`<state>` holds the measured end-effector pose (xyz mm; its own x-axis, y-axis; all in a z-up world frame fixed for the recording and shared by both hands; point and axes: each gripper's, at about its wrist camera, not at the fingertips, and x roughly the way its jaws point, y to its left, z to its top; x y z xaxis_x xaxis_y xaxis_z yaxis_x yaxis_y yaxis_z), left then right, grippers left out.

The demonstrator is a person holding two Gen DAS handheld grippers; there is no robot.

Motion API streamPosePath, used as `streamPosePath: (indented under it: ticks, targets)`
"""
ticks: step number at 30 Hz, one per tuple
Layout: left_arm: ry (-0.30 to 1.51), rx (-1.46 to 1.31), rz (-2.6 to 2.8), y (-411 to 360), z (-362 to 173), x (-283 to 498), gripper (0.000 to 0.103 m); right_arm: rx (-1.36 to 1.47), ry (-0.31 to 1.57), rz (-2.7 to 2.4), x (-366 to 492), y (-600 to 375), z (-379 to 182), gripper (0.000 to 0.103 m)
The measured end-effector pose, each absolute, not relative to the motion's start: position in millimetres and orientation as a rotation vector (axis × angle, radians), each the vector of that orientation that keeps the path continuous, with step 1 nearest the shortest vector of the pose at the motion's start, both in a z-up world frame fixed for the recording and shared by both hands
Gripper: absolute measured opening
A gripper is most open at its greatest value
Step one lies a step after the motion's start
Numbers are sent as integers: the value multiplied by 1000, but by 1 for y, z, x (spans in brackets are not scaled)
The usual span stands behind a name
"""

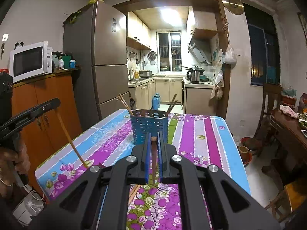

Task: Organize utensils
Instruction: 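Lift both chopsticks and carry them above the blue holder, then open both grippers to drop the chopsticks into the blue holder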

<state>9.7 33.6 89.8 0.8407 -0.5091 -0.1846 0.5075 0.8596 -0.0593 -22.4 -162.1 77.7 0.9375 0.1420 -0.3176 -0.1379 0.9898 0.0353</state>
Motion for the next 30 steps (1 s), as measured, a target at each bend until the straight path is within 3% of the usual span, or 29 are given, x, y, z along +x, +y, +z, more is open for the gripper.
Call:
streamPosePath:
  ticks: [18,30]
  targets:
    - [17,31,-524,-38,203,157,7,11,156,173,97,-161,199,5]
    - [74,19,-492,-74,161,271,7,43,268,129,226,-168,153,5]
